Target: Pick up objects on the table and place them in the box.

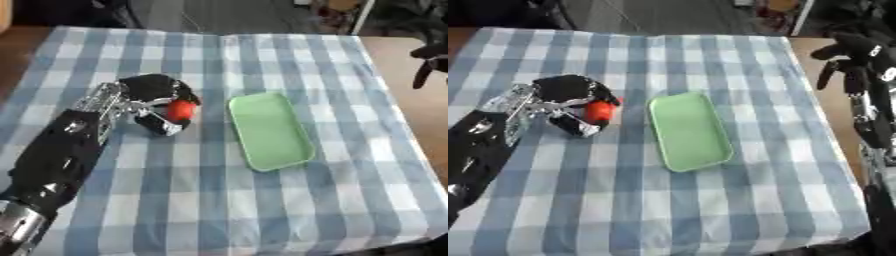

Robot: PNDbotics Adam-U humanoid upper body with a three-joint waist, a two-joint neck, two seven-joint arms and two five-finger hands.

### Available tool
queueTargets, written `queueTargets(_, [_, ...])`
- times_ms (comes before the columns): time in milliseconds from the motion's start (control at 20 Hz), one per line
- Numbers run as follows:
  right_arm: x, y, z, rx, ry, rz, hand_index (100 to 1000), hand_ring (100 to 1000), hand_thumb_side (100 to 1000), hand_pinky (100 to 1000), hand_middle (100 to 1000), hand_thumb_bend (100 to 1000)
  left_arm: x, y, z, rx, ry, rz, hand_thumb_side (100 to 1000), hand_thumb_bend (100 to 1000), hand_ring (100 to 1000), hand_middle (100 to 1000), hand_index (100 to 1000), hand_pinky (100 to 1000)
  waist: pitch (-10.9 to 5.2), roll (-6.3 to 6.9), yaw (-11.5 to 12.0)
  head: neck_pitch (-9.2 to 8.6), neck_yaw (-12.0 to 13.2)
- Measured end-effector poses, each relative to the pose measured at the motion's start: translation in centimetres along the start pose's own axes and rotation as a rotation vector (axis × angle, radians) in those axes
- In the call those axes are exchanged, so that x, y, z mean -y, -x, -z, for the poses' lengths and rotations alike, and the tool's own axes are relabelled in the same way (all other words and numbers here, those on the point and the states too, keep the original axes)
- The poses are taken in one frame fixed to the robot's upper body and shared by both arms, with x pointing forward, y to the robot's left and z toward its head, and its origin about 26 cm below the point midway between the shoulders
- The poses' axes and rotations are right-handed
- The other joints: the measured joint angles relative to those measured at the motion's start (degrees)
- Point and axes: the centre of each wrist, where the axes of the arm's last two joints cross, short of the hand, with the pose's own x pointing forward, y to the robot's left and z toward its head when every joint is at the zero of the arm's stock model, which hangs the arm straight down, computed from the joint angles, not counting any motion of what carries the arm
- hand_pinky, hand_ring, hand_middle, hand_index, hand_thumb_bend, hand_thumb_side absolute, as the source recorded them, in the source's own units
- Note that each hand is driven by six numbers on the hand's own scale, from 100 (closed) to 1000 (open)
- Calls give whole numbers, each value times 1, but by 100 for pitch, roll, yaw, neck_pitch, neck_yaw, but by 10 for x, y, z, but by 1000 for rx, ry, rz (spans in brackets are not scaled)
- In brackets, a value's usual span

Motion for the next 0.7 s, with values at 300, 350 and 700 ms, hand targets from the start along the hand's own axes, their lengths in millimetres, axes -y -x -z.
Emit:
queueTargets(300, [0, 0, 0, 0, 0, 0, 845, 674, 687, 321, 612, 100, 0, 0, 0, -2, 11, 15, 388, 128, 483, 592, 865, 337, 0, 0, 0, 0, 0])
queueTargets(350, [0, 0, 0, 0, 0, 0, 845, 674, 687, 322, 612, 100, 0, 0, 0, -1, 11, 17, 384, 116, 478, 588, 861, 319, 0, 0, 0, 0, 0])
queueTargets(700, [0, 0, 0, 0, 0, 0, 845, 674, 687, 321, 612, 100, 0, 0, 0, -3, -5, 17, 409, 100, 457, 577, 824, 261, 0, 0, 1, 0, 0])
